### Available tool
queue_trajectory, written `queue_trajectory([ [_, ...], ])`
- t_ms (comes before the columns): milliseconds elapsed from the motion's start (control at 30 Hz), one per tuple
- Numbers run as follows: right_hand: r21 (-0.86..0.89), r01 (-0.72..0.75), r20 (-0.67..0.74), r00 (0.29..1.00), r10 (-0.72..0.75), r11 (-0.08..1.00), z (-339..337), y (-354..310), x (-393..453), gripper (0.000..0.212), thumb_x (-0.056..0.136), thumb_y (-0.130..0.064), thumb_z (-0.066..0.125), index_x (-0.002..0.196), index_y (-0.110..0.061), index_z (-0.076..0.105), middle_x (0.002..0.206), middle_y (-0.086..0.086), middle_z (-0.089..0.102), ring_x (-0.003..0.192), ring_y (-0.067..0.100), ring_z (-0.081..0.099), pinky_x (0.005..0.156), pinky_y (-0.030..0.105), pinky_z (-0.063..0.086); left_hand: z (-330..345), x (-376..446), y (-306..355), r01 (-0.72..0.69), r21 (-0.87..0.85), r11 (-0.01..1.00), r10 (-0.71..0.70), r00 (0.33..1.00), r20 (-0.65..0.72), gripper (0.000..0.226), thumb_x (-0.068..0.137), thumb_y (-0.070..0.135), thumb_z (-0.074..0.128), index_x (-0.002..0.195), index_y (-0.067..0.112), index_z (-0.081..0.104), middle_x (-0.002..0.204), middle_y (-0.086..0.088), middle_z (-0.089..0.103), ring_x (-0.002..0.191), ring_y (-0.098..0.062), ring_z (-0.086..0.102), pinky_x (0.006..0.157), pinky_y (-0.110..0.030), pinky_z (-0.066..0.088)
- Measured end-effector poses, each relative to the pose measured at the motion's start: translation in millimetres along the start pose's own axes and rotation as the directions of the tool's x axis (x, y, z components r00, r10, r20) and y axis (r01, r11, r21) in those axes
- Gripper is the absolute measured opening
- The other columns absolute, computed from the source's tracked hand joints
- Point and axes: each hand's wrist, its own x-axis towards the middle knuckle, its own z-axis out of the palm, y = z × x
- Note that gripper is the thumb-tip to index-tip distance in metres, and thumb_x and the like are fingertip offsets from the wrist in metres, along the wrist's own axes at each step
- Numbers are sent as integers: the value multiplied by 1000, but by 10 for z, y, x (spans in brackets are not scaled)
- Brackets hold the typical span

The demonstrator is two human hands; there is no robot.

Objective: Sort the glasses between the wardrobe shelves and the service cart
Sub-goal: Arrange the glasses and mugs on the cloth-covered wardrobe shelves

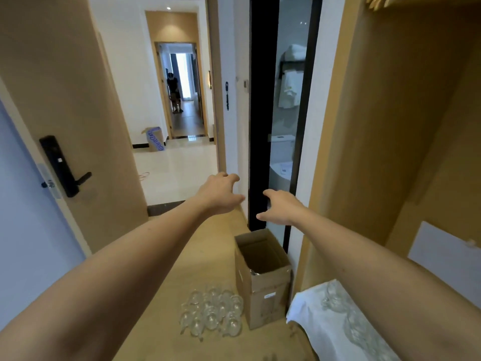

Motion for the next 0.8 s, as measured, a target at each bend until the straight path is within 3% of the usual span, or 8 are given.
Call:
queue_trajectory([
  [233,55,-232,-40,971,234,971,125,664,447,82,89,-44,73,156,-21,32,155,8,42,138,33,45,106,47,48,625,887,299,-213,-86,973,220,970,98,60,95,42,64,148,19,44,145,-8,49,131,-27,48,106,-39,43],
  [400,99,-462,-72,880,470,881,145,1059,589,84,86,-48,74,156,-28,32,155,4,44,136,31,48,102,42,50,1018,1458,534,-346,-133,929,366,912,185,63,96,44,64,150,21,42,150,-8,46,135,-29,45,110,-43,44],
  [633,131,-706,-93,690,718,696,191,1309,509,84,84,-48,76,154,-20,37,151,9,49,134,32,50,106,44,48,1415,2020,823,-540,-218,813,582,754,306,67,95,46,61,152,22,38,153,-10,42,139,-31,41,109,-43,42],
  [800,179,-799,-121,562,818,575,347,1370,251,80,86,-51,72,153,-22,39,150,8,51,135,32,50,107,43,47,1748,2088,1048,-635,-284,719,693,619,369,70,95,49,60,154,20,36,158,-12,37,141,-32,40,110,-39,40],
])
